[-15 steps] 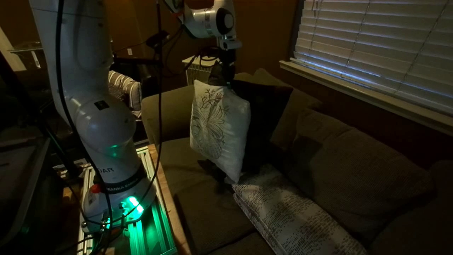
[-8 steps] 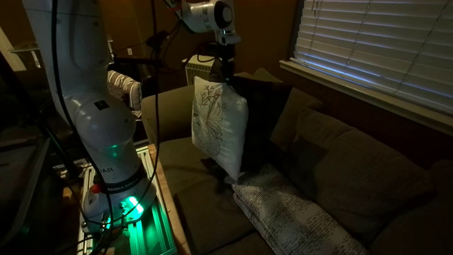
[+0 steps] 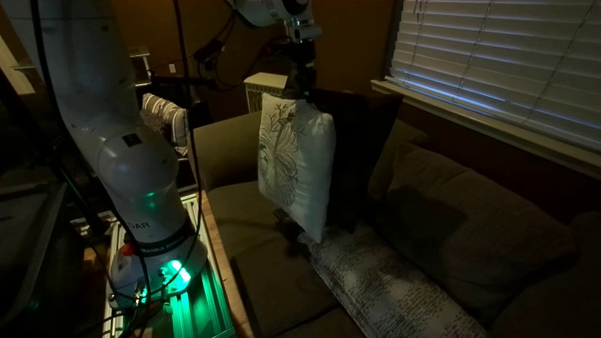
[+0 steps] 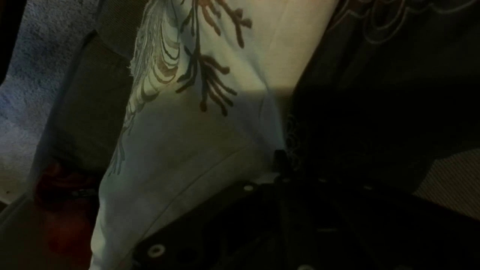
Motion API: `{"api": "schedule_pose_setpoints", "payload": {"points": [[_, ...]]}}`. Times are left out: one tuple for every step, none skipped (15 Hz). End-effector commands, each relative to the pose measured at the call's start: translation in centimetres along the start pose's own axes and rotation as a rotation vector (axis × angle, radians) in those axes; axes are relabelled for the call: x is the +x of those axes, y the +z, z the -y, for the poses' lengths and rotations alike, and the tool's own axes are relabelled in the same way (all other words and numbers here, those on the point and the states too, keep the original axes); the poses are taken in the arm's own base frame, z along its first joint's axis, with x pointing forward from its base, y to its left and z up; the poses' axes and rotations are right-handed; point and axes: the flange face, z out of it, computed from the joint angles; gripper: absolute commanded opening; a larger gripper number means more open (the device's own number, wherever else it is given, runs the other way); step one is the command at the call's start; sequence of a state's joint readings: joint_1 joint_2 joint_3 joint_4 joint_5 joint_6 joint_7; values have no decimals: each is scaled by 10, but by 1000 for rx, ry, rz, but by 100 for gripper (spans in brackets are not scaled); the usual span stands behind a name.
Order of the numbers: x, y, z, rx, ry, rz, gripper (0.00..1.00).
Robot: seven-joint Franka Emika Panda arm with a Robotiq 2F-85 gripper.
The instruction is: Put the black and white pillow on the white pillows
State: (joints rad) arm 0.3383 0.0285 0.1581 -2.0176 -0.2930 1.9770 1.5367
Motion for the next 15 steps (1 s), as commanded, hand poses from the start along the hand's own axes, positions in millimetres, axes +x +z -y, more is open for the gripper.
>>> {"api": "schedule_pose_setpoints", "payload": {"points": [[25, -46, -31, 24, 27, -88, 1], [30, -49, -36, 23, 34, -96, 1], [36, -52, -41, 26, 42, -101, 1], [42, -54, -46, 29, 48, -108, 1], [48, -57, -52, 32, 54, -112, 1], [54, -59, -57, 37, 60, -115, 1], [60, -60, -63, 40, 68, -117, 1], [65, -62, -68, 40, 73, -117, 1], [71, -64, -76, 40, 76, -129, 1], [77, -68, -85, 46, 85, -134, 1], [82, -71, -93, 51, 95, -138, 1], [88, -73, -102, 55, 99, -141, 1], [94, -76, -110, 60, 110, -144, 1], [99, -79, -117, 63, 118, -148, 1], [105, -81, -124, 65, 125, -152, 1]]}}
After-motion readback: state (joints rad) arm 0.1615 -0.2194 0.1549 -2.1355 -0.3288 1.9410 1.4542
